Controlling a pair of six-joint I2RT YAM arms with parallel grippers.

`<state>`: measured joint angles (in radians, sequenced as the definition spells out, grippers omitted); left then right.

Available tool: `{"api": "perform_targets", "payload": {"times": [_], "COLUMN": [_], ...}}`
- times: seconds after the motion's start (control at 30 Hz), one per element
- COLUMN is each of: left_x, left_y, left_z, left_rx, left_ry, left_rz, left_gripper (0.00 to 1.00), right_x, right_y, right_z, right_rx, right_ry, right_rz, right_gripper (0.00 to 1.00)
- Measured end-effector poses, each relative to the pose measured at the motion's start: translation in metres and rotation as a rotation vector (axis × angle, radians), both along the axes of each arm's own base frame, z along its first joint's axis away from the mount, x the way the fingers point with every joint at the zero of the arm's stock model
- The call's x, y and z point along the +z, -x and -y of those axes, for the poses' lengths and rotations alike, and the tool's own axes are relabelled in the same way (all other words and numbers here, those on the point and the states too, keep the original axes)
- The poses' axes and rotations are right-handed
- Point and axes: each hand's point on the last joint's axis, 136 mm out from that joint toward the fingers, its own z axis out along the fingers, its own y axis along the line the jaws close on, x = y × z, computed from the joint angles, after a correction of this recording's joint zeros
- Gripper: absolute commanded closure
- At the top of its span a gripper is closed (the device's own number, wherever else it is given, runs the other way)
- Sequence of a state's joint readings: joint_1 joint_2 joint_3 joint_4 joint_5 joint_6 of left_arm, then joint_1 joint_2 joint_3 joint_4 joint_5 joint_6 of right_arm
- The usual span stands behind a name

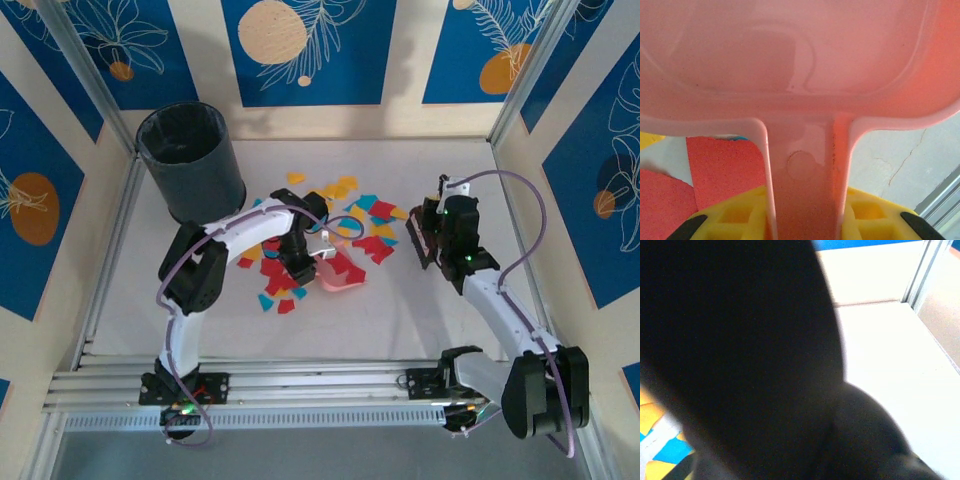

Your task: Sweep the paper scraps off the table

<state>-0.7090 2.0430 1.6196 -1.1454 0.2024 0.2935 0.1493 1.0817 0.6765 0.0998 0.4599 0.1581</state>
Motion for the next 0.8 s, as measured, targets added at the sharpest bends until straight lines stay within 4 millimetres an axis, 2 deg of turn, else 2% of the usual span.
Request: {"api": "perform_targets", "payload": {"times": [0.27, 0.8], "left_x": [-0.005, -0.014], "left_y": [-0.004, -0.013], "left_z": [0.005, 0.016], "left_rx": [0.001, -0.001], "left_ry": [0.000, 0.005], "left_rz": [-0.012, -0.027], "left_gripper": [1.00, 1.00], "right_x": [-0.016, -0.017], "right_y": [-0.006, -0.002], "right_z": [-0.013, -0.052], "right_rx": [0.059, 0.174], "right_ry": [-0.005, -0.013], "right_rz": [-0.041, -0.050], "right_gripper": [1.00, 1.00]}}
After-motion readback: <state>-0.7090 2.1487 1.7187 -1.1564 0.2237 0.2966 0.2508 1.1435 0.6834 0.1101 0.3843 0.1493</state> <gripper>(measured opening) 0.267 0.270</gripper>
